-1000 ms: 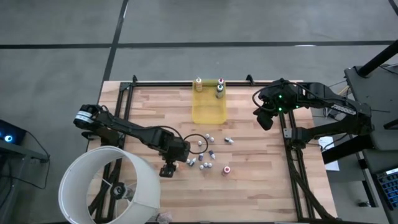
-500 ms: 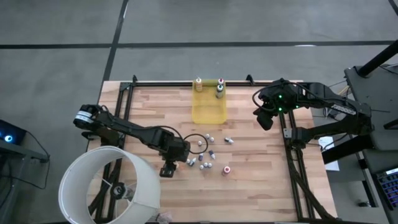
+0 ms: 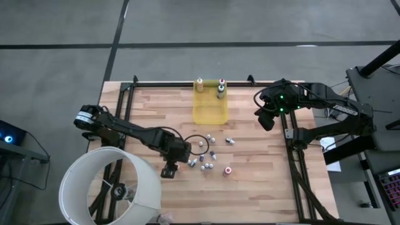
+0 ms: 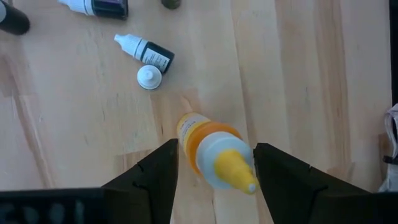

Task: Pick & Place food coloring
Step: Put the large yellow food coloring bottle into the yellow container

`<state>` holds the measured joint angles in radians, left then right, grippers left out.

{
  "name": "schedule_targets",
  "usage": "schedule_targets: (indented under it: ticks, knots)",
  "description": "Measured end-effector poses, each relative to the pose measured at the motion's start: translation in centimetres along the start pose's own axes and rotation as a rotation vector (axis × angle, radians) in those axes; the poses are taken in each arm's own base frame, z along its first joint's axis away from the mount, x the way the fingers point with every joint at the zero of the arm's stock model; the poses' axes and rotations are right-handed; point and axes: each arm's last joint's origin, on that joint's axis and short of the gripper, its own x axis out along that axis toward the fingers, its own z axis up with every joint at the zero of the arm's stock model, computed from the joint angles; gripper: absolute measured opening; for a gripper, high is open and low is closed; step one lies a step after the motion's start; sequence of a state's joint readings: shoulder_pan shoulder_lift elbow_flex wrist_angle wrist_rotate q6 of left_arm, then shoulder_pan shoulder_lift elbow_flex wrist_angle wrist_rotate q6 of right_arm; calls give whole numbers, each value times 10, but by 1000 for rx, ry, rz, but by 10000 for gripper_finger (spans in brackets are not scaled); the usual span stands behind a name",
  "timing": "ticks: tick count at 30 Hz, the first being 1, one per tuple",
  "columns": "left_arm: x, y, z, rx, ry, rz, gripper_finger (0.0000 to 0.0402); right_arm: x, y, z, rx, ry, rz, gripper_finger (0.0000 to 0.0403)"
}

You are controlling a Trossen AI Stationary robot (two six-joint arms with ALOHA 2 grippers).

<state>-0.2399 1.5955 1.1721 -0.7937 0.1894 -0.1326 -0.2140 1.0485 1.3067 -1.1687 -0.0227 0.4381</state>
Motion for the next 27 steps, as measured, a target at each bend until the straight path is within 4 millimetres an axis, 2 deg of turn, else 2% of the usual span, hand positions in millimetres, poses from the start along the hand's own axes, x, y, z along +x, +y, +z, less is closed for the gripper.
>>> schedule_targets:
  ticks: [8,15,27]
  knots:
    - [2,-10,-2,77,6,-12,181,0,0,0,0,0,0,9]
    - [2,-9,0,80,-7,15,181,0,0,0,0,0,0,9]
    - [13,-7,0,75,23,29,181,0,0,0,15,0,0,9]
